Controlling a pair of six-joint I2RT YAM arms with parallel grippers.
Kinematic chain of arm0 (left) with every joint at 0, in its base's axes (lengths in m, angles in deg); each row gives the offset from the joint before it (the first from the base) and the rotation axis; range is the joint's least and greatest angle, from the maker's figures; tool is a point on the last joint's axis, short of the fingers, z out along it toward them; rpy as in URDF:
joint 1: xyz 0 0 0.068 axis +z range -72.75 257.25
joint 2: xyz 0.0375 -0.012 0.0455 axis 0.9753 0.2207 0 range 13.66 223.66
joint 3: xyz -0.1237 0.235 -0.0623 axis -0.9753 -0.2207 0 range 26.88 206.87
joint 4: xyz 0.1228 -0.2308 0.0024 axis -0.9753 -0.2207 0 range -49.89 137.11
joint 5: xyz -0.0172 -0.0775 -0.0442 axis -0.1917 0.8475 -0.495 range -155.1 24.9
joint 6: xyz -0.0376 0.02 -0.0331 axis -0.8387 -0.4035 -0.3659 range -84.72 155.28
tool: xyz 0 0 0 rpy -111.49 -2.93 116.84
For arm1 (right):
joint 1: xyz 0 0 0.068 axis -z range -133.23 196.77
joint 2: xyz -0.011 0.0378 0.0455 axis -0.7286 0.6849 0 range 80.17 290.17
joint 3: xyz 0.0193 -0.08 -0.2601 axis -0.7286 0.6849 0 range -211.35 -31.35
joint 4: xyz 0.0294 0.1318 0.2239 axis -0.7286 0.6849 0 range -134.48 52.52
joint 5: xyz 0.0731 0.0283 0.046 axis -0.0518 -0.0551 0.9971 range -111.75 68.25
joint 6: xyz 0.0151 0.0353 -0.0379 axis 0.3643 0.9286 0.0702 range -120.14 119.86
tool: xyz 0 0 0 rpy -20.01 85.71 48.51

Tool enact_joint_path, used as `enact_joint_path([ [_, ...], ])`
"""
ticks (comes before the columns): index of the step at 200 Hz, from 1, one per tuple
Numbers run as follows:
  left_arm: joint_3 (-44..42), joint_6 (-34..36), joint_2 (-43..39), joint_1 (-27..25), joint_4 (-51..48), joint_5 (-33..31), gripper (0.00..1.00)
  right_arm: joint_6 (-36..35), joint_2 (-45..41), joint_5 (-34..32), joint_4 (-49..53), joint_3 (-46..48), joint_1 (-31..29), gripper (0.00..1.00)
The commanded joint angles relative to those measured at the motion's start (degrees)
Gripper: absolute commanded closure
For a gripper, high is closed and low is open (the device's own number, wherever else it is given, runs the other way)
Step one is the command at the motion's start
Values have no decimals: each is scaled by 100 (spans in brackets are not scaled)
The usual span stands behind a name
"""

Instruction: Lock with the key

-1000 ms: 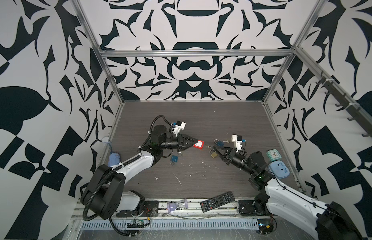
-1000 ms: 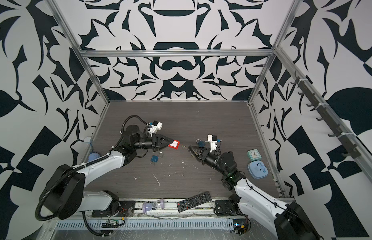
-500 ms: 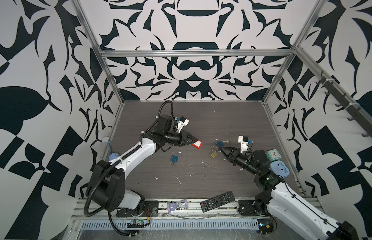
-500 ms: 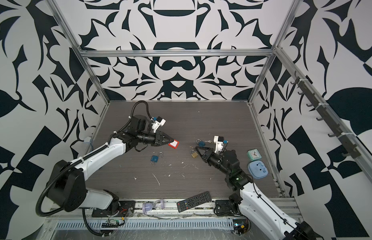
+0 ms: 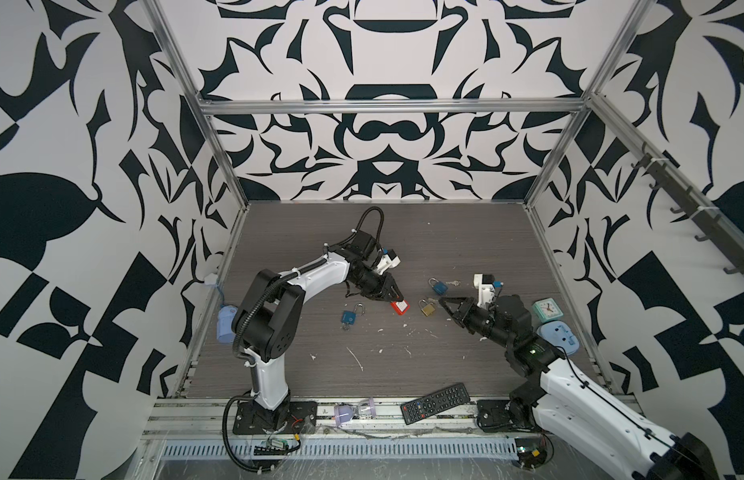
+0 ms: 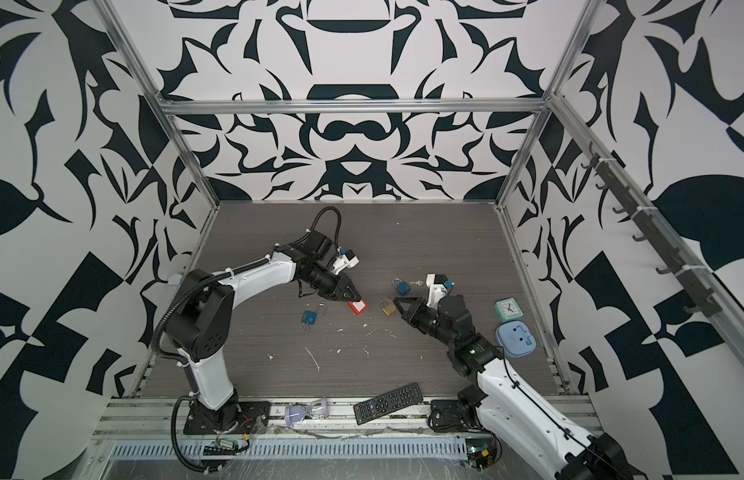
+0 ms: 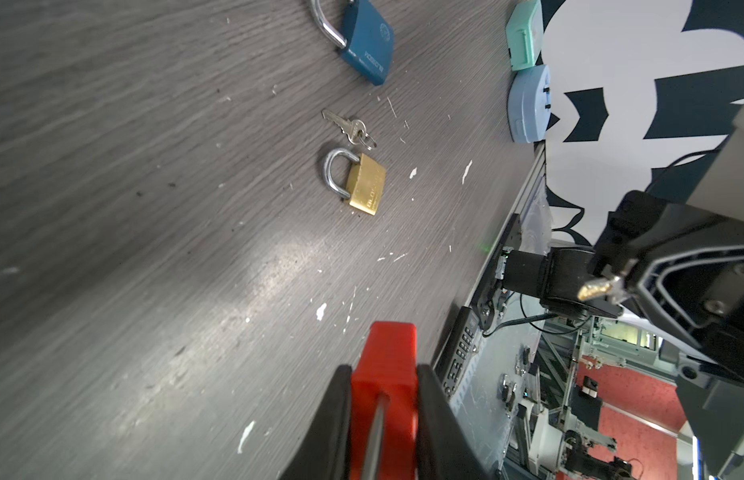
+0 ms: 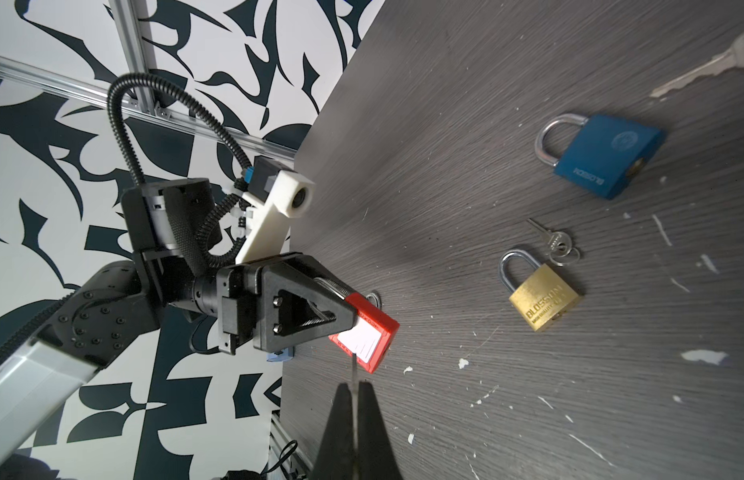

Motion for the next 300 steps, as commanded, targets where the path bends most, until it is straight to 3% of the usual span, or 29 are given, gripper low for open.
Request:
enact_joint_path([
  [1,594,544,372,-10,-782,-137,100,-125,110,-91,-324,-24,16,100],
  [78,1880,1457,1572,-19,-2142,-416,100,-113,370,-102,-622,185,4,100],
  [149,2405,1768,2248,66,-2483,-371,100,-19,351,-100,-742,396,4,100],
  [182,2670,1890,2447,130,-2603,-244,77,57,439,-90,-942,501,5,100],
  [208,2841,1931,2551,179,-2617,-193,64,98,490,-141,-1026,560,-10,100],
  [300,3554,1721,2721,507,-2621,-97,57,144,1269,-674,-1450,439,-311,100],
])
